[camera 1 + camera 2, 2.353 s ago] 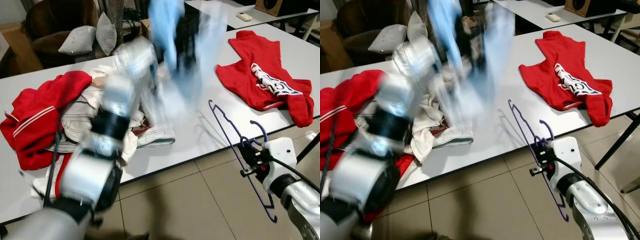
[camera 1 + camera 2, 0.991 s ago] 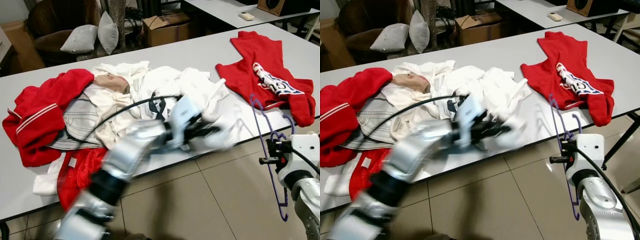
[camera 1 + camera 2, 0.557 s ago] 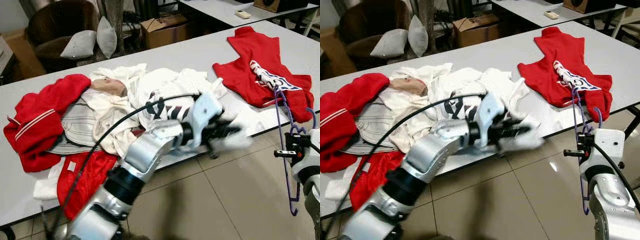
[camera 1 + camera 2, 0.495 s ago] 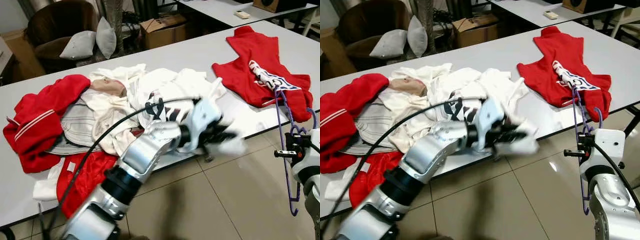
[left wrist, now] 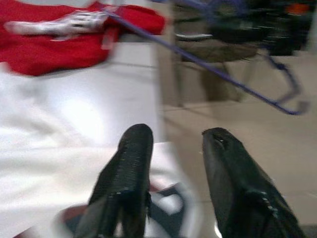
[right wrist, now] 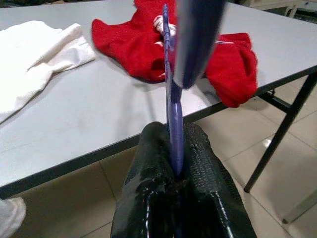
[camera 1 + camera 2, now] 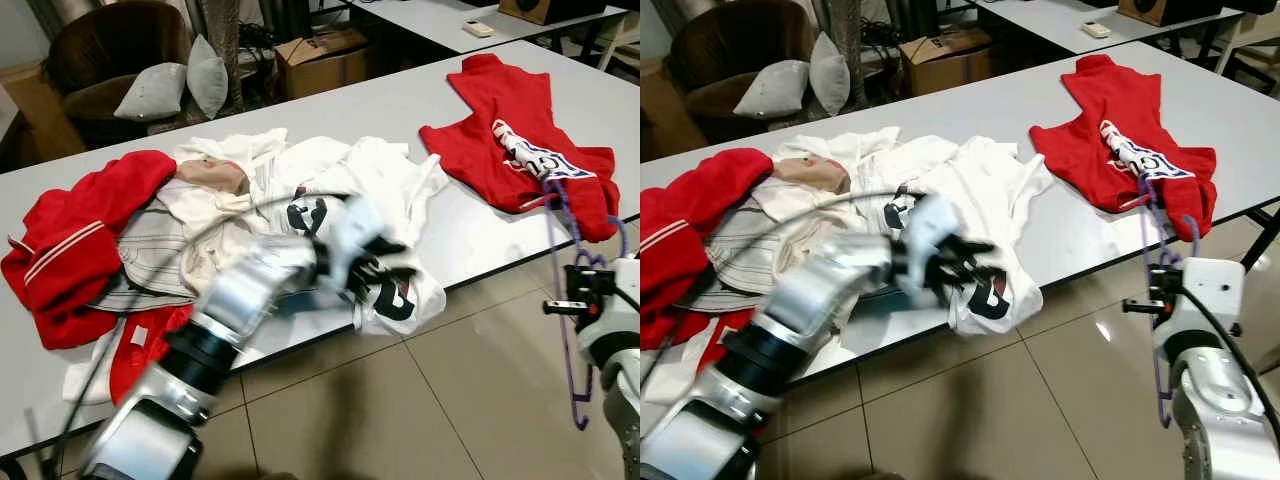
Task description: Hang hanger
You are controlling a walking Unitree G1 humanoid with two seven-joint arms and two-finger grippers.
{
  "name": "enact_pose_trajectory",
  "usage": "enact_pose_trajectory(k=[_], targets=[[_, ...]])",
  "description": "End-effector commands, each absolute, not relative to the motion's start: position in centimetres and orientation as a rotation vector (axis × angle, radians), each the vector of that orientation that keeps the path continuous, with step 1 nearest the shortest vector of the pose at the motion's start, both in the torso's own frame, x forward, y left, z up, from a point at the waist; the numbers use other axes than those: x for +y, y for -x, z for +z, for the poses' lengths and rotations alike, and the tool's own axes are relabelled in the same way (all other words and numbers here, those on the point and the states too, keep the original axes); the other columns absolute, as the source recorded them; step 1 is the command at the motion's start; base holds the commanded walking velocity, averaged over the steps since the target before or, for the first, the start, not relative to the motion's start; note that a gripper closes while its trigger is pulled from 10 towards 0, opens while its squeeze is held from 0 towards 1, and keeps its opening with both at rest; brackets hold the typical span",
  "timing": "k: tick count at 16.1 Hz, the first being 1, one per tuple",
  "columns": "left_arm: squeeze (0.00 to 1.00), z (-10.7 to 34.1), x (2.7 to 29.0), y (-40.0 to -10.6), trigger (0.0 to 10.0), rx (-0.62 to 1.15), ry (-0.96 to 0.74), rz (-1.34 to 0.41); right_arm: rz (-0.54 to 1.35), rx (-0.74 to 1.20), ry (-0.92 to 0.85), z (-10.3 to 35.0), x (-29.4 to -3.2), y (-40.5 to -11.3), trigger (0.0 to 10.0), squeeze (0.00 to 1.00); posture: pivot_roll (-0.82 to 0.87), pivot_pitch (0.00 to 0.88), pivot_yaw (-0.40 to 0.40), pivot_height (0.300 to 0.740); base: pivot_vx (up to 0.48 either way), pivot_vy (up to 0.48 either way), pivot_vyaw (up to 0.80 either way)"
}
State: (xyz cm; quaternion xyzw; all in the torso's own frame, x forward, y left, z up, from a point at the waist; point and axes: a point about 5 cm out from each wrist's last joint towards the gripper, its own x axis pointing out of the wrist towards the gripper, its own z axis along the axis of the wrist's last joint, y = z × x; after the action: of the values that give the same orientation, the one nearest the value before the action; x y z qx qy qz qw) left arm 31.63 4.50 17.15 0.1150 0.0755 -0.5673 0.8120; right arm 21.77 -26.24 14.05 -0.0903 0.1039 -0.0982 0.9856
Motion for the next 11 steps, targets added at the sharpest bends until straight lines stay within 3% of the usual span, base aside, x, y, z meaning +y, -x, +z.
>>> enact_pose_trajectory(k=[1,2,3,4,7,11], targets=[[1.0,18.4,7.1,-34.0,10.0,0.118,-0.285,-1.019,-0.174,0.205,0.179,14.0,-25.8,-21.9,10.0,0.0,0.0,0.0,0.112,0.74,0.0,0.0,0.0],[0.67,19.2,11.0,-36.7,10.0,0.134,-0.313,-0.744,-0.147,0.206,0.177,13.9,-25.4,-22.1,10.0,0.0,0.01,0.0,0.107,0.74,0.0,0.0,0.0],[0.67,19.4,11.8,-37.1,10.0,0.145,-0.312,-0.694,-0.141,0.206,0.176,13.9,-25.3,-22.1,10.0,0.0,0.01,0.0,0.107,0.74,0.0,0.0,0.0],[0.0,19.5,13.5,-38.0,10.0,0.176,-0.295,-0.574,-0.133,0.207,0.176,13.9,-25.2,-22.2,10.0,0.0,0.01,0.0,0.102,0.74,0.0,0.0,0.0],[0.0,18.2,15.7,-39.0,10.0,0.263,-0.26,-0.429,-0.102,0.206,0.173,13.8,-24.5,-22.6,10.0,0.0,0.01,0.0,0.098,0.74,0.0,0.0,0.0],[0.0,16.5,14.5,-38.9,10.0,0.355,0.018,-0.481,-0.064,0.209,0.171,13.7,-23.8,-22.2,10.0,0.0,0.0,0.0,0.107,0.74,0.0,0.0,0.0]])
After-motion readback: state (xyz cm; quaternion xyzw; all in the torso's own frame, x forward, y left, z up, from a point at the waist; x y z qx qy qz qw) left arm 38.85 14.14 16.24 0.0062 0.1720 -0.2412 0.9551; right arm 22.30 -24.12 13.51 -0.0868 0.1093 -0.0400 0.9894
